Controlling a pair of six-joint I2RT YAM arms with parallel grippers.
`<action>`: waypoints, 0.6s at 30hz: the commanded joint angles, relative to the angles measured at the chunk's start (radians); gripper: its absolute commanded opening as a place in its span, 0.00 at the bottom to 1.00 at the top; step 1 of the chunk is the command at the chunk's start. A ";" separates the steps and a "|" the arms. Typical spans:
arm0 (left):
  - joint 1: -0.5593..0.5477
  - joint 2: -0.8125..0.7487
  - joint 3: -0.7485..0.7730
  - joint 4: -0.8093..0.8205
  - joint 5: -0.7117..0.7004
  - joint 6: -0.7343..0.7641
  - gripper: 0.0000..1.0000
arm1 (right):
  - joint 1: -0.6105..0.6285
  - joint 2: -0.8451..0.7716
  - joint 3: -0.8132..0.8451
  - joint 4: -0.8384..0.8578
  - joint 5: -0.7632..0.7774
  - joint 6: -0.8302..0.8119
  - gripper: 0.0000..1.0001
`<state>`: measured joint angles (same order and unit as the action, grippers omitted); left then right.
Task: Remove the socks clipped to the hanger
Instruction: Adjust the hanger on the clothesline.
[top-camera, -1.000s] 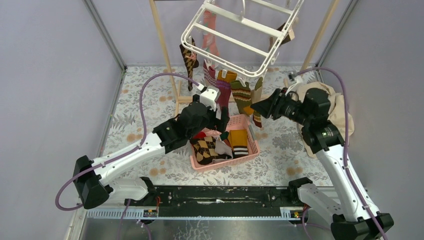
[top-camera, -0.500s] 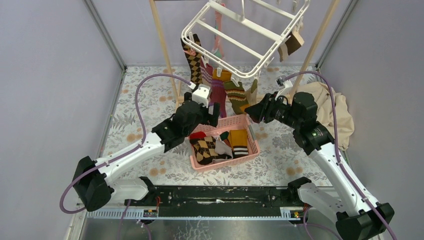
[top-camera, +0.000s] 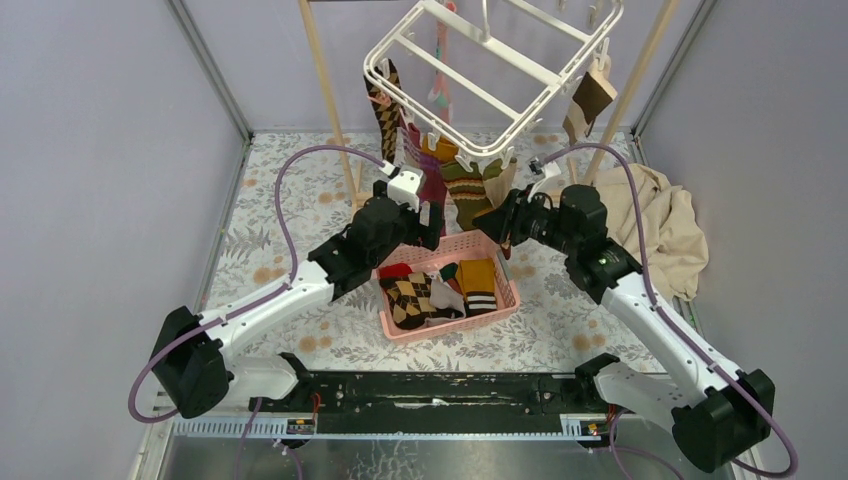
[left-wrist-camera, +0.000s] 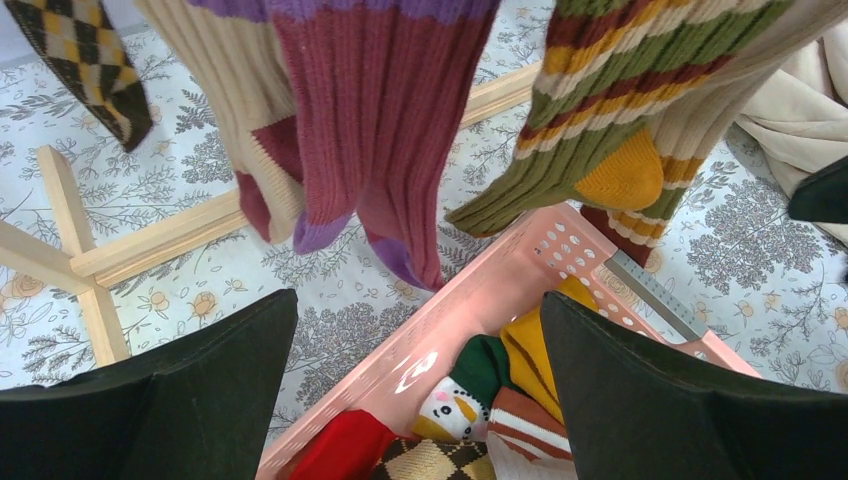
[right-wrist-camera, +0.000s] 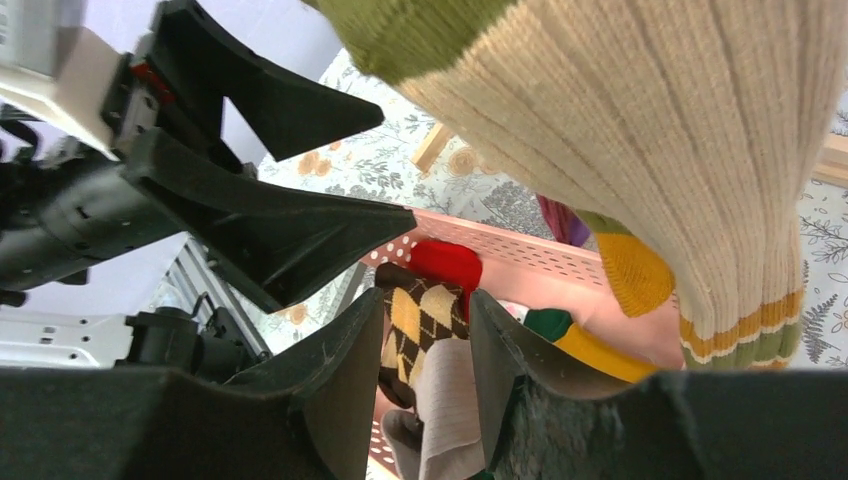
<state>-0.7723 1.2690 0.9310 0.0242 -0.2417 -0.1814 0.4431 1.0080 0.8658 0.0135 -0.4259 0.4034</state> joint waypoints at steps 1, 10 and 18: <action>0.004 -0.013 0.000 0.062 0.017 0.003 0.99 | 0.030 0.020 -0.028 0.110 0.069 -0.050 0.45; 0.004 -0.105 -0.013 0.021 0.059 -0.044 0.99 | 0.032 0.014 -0.048 0.116 0.107 -0.089 0.46; 0.005 -0.145 -0.021 0.004 0.086 -0.054 0.99 | 0.033 0.104 -0.039 0.275 0.020 -0.077 0.51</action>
<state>-0.7723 1.1339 0.9207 0.0147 -0.1780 -0.2234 0.4667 1.0771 0.8036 0.1417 -0.3565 0.3367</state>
